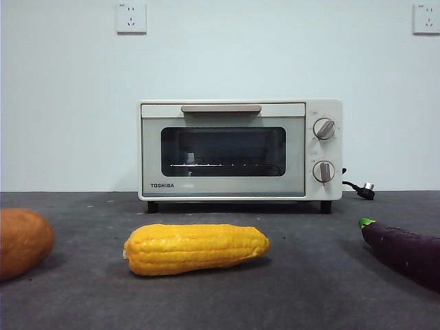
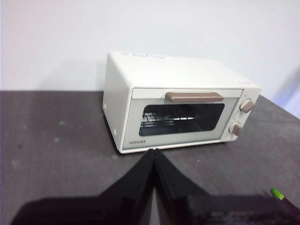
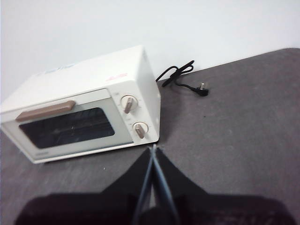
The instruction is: Take the eggplant from the table,put the eggplant in the oven
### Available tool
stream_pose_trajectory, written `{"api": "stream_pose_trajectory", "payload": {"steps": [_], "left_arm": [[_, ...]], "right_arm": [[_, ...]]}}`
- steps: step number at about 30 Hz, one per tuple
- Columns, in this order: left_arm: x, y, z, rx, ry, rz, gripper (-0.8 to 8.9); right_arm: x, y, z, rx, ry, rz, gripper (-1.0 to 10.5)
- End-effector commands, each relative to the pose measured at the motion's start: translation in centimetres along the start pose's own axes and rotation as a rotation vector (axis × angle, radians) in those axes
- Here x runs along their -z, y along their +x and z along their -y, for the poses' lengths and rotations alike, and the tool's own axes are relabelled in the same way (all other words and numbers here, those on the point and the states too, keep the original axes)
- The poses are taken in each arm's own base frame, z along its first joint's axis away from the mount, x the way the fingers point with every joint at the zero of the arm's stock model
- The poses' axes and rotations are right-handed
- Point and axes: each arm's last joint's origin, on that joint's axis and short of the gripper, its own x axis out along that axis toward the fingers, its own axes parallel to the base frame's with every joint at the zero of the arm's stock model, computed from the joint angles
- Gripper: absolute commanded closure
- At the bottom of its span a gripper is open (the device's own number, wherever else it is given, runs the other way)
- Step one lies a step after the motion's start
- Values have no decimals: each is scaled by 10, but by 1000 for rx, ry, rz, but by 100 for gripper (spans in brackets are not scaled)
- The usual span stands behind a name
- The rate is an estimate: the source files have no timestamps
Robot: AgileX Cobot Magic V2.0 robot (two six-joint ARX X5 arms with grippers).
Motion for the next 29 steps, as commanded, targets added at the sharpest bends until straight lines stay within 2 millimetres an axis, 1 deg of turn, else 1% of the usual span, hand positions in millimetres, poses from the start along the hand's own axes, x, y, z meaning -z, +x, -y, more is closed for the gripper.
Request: {"api": "stream_pose_trajectory", "payload": {"steps": [1, 5, 9, 12, 17, 21, 29], "left_arm": [[-12, 0, 2, 7, 30, -25, 819], [-34, 1, 10, 72, 54, -37, 819], [-58, 2, 18, 136, 67, -37, 819], [-74, 2, 24, 158, 96, -40, 819], [-94, 2, 32, 190, 143, -52, 819], [-101, 7, 35, 212, 152, -53, 819], [-99, 23, 35, 235, 142, -99, 819]], "right_arm": [[-20, -3, -5, -13, -84, -9, 955], [-47, -5, -11, -33, -91, -35, 955], [-69, -6, -18, -99, -115, -74, 955], [-81, -6, -21, -119, -115, -99, 955], [-94, -8, -24, -116, -113, -123, 954], [-99, -10, -26, -127, -117, -133, 948], [-99, -10, -30, -208, -124, -169, 929]]}}
